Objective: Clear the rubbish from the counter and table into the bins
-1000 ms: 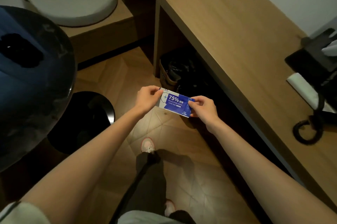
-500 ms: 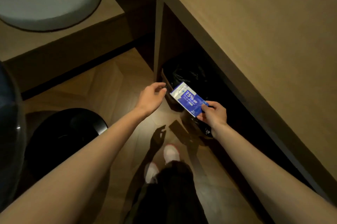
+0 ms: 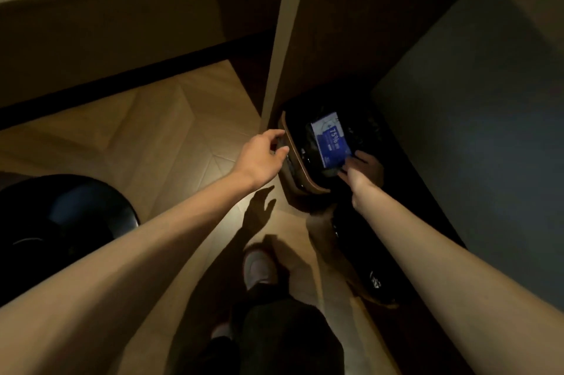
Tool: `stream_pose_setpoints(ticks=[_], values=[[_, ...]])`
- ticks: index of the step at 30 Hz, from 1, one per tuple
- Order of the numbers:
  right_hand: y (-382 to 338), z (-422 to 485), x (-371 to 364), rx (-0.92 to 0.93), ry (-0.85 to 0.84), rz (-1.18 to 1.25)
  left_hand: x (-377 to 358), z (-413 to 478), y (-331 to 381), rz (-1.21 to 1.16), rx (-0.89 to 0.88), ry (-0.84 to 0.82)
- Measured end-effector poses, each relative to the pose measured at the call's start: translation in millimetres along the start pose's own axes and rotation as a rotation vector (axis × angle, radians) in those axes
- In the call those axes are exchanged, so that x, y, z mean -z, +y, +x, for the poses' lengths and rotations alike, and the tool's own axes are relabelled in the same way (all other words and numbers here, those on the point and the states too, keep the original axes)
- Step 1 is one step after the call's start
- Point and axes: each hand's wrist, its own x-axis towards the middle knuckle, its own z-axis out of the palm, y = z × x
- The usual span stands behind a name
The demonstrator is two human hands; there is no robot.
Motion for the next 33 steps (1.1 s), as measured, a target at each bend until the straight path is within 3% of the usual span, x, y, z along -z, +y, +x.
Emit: stream_pose_setpoints(ticks=[3, 6, 8, 13, 17, 20, 27, 33], values=[[20.5, 13.5, -5.8, 0.192, -0.099, -0.333, -19.6, 30.8, -22.8, 0.080, -0.031, 0.001], [39.7, 22.0, -10.0, 0.300, -0.448, -0.615, -35.8, 61.0, -42.3, 0.211, -0.081, -0.017], [49.0, 33.0, -12.4, 0.406, -0.579, -0.799, -46.0, 78.8, -54.0, 0.344, -0.130, -0.070], [60.5, 53.8, -12.7, 0.591, -0.585, -1.042, -66.9, 98.9, -73.7, 0.645, -0.258, -0.119], [53.3, 58.8, 0.8, 0.697, -0.485, -1.282, -86.5, 91.6, -78.7, 0.540, -0.317, -0.038], [56.2, 51.6, 3.1, 0.719, -0.437, -1.256, -92.9, 91.3, -71.3, 0.481, -0.260, -0.044], [57.8, 21.4, -0.4, 0.490, -0.331, -0.952, -56.0, 63.1, -54.5, 0.593, -0.182, -0.111], [25.8, -70.3, 16.2, 0.647, -0.270, -0.889, -8.0, -28.5, -24.3, 0.497, -0.131, -0.001]])
